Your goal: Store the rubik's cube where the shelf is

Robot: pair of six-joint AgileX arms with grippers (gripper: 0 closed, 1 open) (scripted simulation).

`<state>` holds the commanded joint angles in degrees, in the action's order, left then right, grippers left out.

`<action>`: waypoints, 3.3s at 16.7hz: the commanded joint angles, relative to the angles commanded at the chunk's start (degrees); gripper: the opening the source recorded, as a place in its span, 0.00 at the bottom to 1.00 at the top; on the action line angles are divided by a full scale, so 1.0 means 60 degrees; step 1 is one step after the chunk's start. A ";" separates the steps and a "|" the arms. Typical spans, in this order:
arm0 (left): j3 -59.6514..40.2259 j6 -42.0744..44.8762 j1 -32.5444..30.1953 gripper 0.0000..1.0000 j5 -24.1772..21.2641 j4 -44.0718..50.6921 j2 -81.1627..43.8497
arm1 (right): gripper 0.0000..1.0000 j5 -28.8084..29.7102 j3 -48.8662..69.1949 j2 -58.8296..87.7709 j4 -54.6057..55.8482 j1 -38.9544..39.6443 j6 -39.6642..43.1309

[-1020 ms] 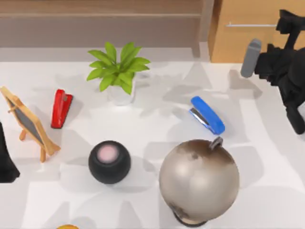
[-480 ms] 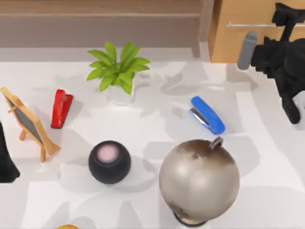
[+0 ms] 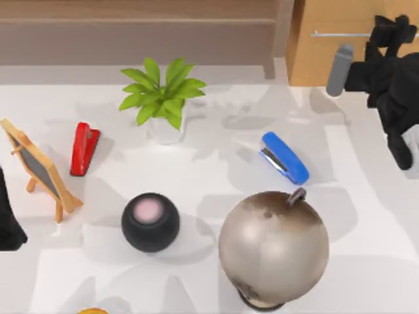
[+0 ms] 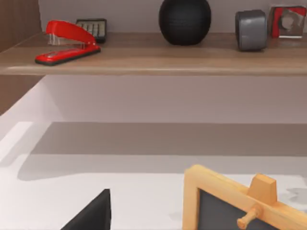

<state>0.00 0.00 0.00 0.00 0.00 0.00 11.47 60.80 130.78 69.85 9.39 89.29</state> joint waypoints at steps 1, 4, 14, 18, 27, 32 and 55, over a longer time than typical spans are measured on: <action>0.0000 0.0000 0.0000 1.00 0.0000 0.0000 0.0000 | 0.32 0.0000 0.0000 0.0000 0.0000 0.0000 0.0000; 0.0000 0.0000 0.0000 1.00 0.0000 0.0000 0.0000 | 0.10 0.0000 0.0000 0.0000 0.0000 0.0000 0.0000; 0.0000 0.0000 0.0000 1.00 0.0000 0.0000 0.0000 | 0.00 0.0005 -0.0013 0.0011 -0.0030 0.0026 -0.0029; 0.0000 0.0000 0.0000 1.00 0.0000 0.0000 0.0000 | 0.00 0.0107 -0.0719 -0.0313 0.0359 0.0096 -0.0029; 0.0000 0.0000 0.0000 1.00 0.0000 0.0000 0.0000 | 0.00 0.0332 -0.2750 -0.1178 0.1511 0.0368 -0.0043; 0.0000 0.0000 0.0000 1.00 0.0000 0.0000 0.0000 | 0.00 0.0475 -0.3416 -0.1412 0.1916 0.0444 -0.0037; 0.0000 0.0000 0.0000 1.00 0.0000 0.0000 0.0000 | 0.00 0.1463 -0.7541 -0.2720 0.4696 0.1475 -0.0072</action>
<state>0.00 0.00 0.00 0.00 0.00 0.00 20.25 15.55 114.46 98.03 18.24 88.86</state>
